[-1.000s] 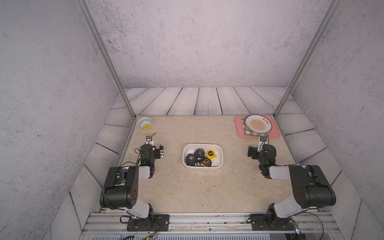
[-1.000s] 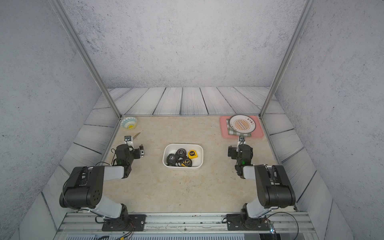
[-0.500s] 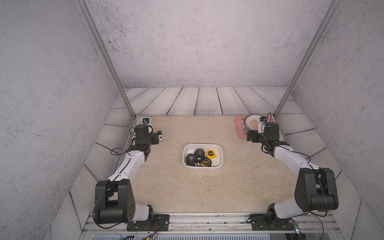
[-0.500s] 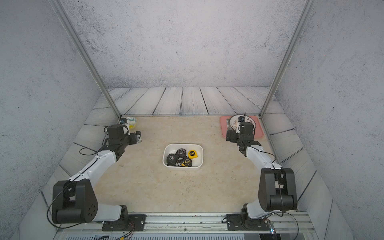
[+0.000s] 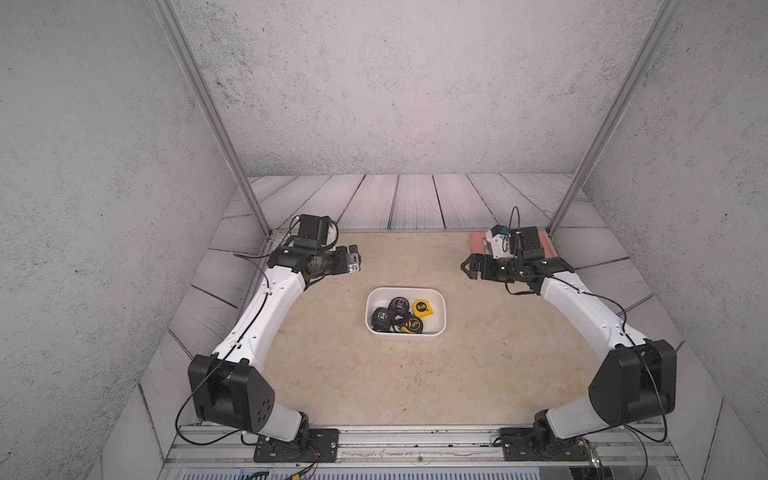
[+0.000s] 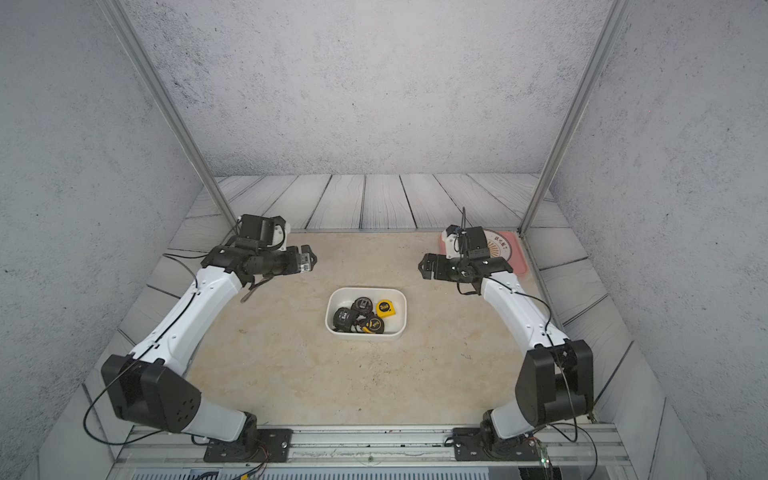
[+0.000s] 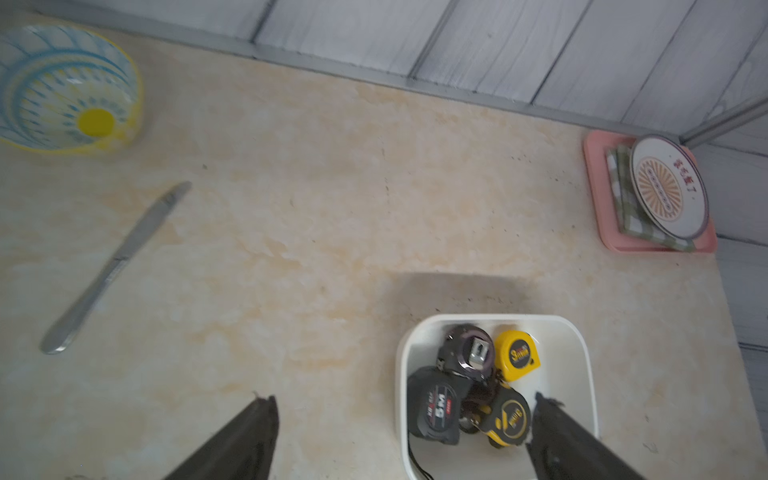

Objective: Take the tape measure out of the storage box
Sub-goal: Pick up the tape measure from the storage box.

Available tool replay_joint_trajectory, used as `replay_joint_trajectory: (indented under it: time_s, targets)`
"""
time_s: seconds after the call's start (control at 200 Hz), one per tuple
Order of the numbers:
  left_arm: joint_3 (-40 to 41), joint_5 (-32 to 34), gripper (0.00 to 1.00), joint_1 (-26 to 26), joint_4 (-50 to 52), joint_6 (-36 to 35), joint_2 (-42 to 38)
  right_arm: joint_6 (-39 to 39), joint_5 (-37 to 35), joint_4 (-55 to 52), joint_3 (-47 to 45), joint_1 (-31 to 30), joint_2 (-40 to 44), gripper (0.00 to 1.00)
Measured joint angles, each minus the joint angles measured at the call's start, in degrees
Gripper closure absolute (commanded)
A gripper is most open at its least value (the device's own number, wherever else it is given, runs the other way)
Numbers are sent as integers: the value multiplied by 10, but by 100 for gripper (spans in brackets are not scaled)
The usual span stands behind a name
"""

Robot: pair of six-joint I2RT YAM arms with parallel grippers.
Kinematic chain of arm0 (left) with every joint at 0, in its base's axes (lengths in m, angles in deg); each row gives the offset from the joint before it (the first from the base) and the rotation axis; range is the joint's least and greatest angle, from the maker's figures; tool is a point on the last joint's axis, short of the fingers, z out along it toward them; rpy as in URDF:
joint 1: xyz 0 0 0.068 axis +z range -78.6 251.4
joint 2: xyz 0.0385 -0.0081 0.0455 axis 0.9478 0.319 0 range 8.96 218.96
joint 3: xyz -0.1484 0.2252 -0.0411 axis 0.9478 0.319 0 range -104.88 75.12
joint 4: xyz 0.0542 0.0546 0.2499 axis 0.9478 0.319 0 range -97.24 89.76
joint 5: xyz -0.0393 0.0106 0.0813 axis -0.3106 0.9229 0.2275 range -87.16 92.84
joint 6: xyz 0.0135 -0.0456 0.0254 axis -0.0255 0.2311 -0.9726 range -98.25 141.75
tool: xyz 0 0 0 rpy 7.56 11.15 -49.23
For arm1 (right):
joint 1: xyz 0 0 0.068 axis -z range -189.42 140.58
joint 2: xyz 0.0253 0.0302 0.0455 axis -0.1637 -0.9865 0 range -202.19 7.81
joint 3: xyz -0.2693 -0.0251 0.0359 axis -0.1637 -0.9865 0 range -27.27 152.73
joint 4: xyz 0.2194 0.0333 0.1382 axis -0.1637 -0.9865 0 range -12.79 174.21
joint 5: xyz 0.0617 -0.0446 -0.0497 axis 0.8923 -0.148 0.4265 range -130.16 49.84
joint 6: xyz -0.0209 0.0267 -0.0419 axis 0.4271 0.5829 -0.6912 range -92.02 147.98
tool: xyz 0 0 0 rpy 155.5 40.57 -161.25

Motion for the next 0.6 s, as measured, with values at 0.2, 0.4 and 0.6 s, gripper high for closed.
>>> replay_joint_trajectory:
  time_s: [0.2, 0.4, 0.6]
  targets:
    - [-37, -25, 2, -31, 68, 43, 66, 9, -4, -57, 36, -21, -2, 1]
    - [-120, -18, 2, -94, 121, 40, 129, 7, -94, -124, 68, -41, -15, 1]
    - [-189, 9, 1, -156, 172, 24, 191, 13, -267, -184, 119, -78, -16, 1]
